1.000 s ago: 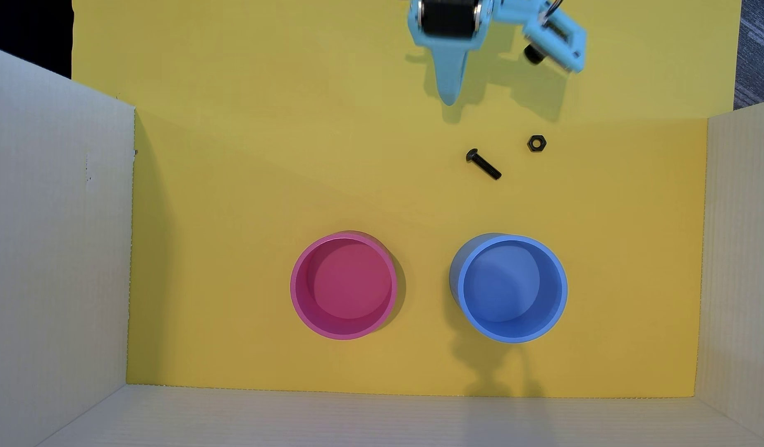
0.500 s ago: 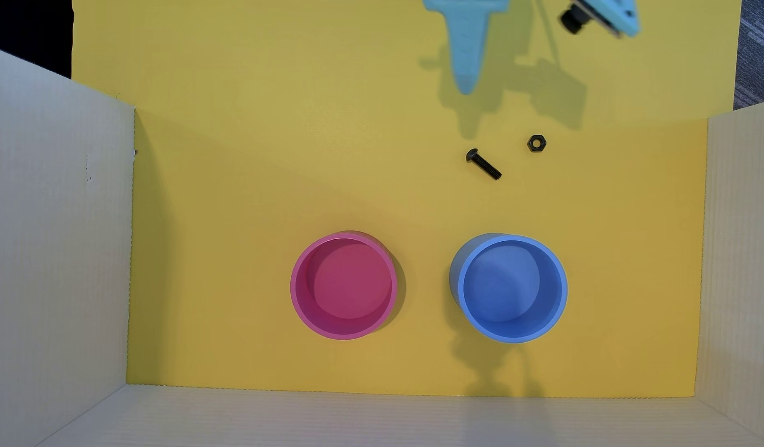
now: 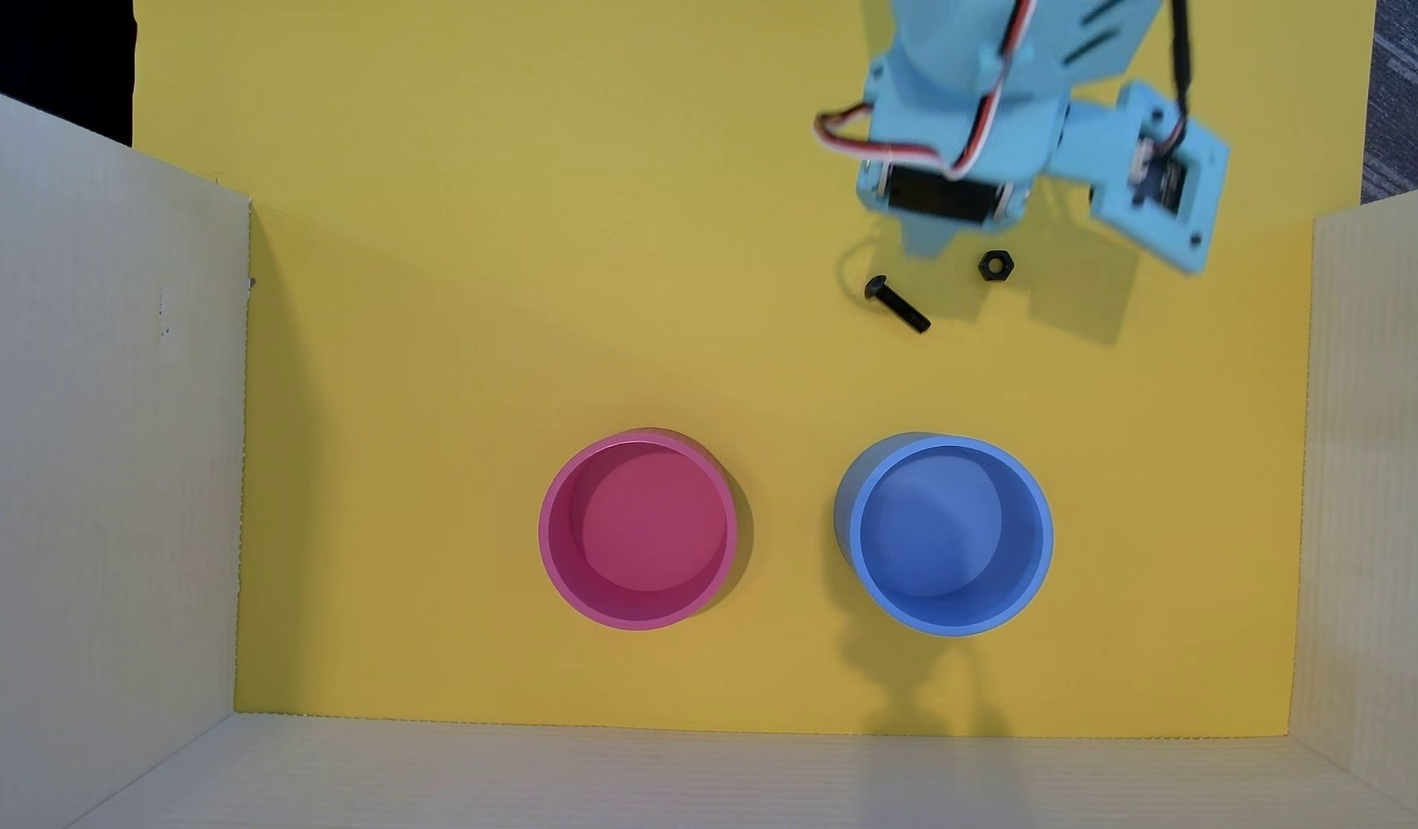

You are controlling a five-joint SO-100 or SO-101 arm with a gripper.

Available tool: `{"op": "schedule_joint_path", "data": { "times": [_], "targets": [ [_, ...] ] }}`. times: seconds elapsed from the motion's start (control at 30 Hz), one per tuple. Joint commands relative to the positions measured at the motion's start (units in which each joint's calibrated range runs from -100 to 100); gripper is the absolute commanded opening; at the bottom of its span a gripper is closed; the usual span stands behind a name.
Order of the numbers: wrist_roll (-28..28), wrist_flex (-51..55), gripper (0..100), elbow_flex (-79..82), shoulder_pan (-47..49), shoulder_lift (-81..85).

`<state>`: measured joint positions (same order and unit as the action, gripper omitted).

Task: Pick up the bolt and place it in the pink box

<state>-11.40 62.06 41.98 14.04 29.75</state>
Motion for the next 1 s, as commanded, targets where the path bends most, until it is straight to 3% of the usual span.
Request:
{"op": "schedule_joint_path", "data": {
  "times": [0.0,0.17,0.53,0.97],
  "targets": [
    [-0.7,-2.7,20,-0.1,0.2,-0.4],
    [-0.7,-7.2,15,2.6,0.2,-0.9],
    [-0.6,-9.8,15,4.6,-1.6,-1.5],
    [-0.8,-13.7,15,1.4,-2.0,-15.6]
  ]
}}
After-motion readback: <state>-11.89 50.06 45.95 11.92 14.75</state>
